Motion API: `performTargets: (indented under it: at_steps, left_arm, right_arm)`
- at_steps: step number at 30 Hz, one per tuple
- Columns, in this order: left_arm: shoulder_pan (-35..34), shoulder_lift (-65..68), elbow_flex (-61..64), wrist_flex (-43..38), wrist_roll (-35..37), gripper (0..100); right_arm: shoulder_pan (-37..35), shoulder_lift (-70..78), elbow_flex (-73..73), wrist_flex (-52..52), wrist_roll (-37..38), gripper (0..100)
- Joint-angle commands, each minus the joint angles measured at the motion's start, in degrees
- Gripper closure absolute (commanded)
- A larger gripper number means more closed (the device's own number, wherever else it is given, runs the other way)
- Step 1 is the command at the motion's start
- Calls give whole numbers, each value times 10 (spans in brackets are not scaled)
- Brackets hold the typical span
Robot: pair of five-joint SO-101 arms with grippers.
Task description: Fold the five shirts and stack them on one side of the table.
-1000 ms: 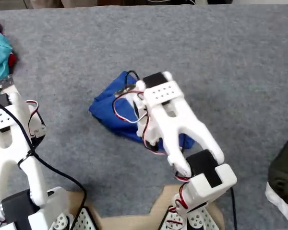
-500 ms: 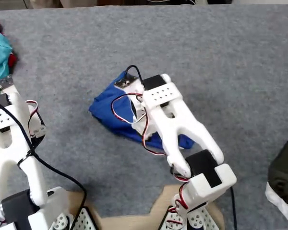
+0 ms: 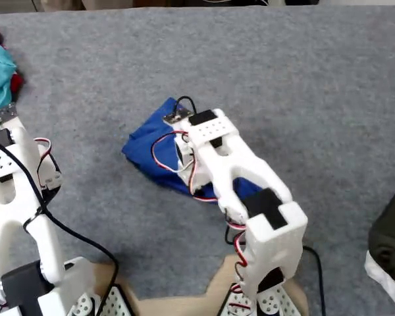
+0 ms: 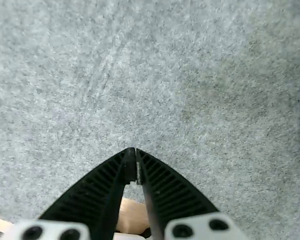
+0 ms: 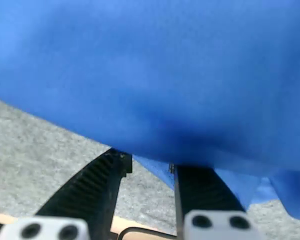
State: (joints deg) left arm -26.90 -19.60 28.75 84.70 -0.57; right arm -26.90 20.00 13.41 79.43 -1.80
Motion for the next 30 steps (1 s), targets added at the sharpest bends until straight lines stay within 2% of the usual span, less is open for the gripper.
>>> performTargets:
  at_steps: [1, 4, 7, 8, 12, 16, 24, 30]
  left_arm:
    - [-4, -8, -14, 6, -3, 981]
    - [-3, -8, -14, 6, -3, 981]
    - [-3, -8, -14, 6, -3, 981]
    - [-3, -8, -14, 6, -3, 981]
    - [-5, -8, -14, 6, -3, 981]
    - [-6, -8, -14, 6, -3, 981]
    - [9, -8, -15, 6, -3, 981]
    - [37, -8, -15, 6, -3, 981]
  right_arm:
    - [-8, 16, 0, -13, -5, 857]
    - [-7, 29, 0, -14, -5, 875]
    - [-7, 30, 0, -14, -24, 988]
    - [-5, 30, -1, -14, -29, 995]
    - [13, 29, -7, -8, -31, 995]
    - [45, 15, -48, 43, -28, 994]
    - [83, -146, -179, 169, 2, 994]
    - [120, -236, -300, 220, 4, 994]
